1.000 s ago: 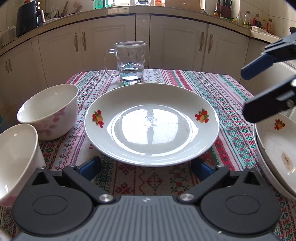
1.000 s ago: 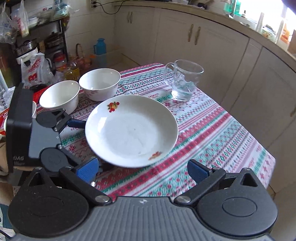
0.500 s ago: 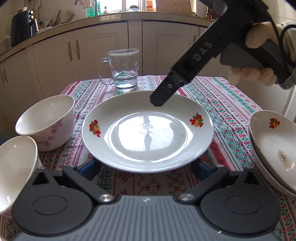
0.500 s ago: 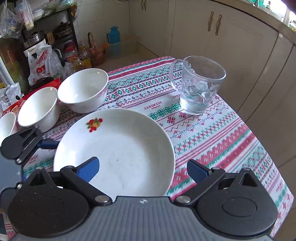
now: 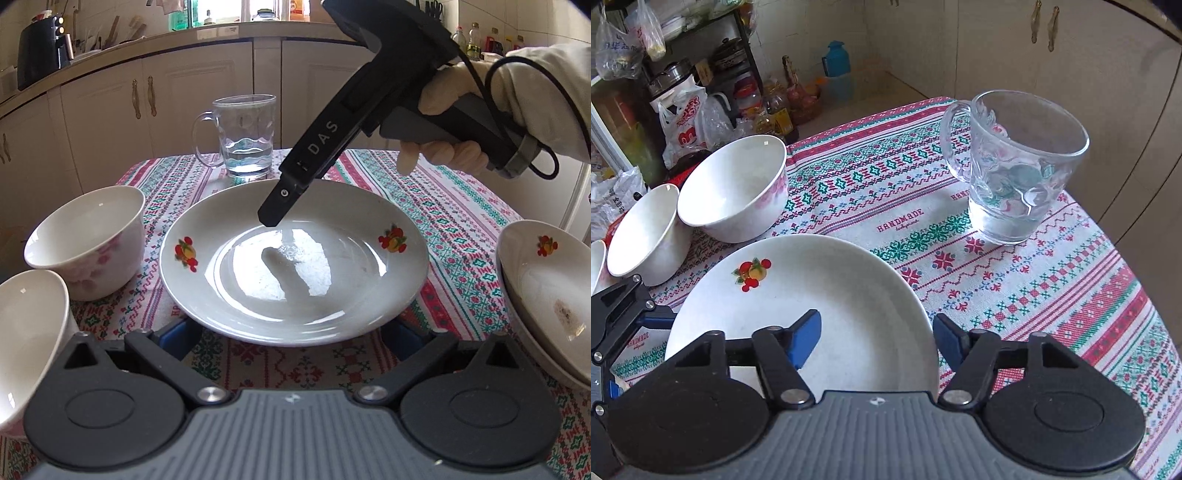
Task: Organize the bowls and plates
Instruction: 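Move the right tool to a white flower plate and grip its rim, then lift the flower plate with the right tool and carry it toward the plate stack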
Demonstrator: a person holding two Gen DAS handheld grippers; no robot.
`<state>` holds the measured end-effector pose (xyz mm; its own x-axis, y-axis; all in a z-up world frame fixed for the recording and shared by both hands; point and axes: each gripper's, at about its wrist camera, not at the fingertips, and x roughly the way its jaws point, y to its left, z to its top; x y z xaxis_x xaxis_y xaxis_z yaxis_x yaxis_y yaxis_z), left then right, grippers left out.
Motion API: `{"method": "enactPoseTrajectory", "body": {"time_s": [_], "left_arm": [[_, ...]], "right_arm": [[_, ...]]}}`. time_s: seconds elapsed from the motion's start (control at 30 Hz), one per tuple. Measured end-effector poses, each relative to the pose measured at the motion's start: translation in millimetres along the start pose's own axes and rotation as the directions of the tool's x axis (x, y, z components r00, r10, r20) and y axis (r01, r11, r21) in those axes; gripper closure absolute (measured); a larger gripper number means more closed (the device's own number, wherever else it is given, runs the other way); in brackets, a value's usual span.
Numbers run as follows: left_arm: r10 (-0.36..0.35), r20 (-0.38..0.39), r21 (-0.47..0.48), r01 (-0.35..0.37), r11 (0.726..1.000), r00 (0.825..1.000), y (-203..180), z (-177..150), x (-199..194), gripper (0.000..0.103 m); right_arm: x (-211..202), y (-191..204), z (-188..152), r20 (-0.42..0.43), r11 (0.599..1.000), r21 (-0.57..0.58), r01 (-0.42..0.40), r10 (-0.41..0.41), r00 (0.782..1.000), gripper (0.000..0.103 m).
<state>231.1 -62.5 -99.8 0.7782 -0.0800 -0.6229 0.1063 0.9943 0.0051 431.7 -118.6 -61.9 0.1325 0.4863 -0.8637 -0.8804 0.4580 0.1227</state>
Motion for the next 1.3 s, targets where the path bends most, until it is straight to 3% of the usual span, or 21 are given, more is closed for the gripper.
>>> {"method": "enactPoseTrajectory", "body": {"time_s": [0.4, 0.93, 1.3], "left_arm": [[0.015, 0.000, 0.022, -0.015, 1.000, 1.000, -3, -1, 2, 0.001], [0.032, -0.008, 0.063, -0.032, 0.997, 0.999, -3, -1, -3, 0.001], [0.008, 0.010, 0.099, -0.009, 0.995, 1.000, -9, 6, -21, 0.001]], "right_arm": [[7, -19, 6, -0.031, 0.993, 0.035, -0.116, 0.117, 0.993, 0.038], [-9, -18, -7, -0.018, 0.982, 0.100, -0.160, 0.163, 0.987, 0.038], [-33, -10, -19, 0.018, 0.982, 0.123, -0.144, 0.143, 0.990, 0.038]]}}
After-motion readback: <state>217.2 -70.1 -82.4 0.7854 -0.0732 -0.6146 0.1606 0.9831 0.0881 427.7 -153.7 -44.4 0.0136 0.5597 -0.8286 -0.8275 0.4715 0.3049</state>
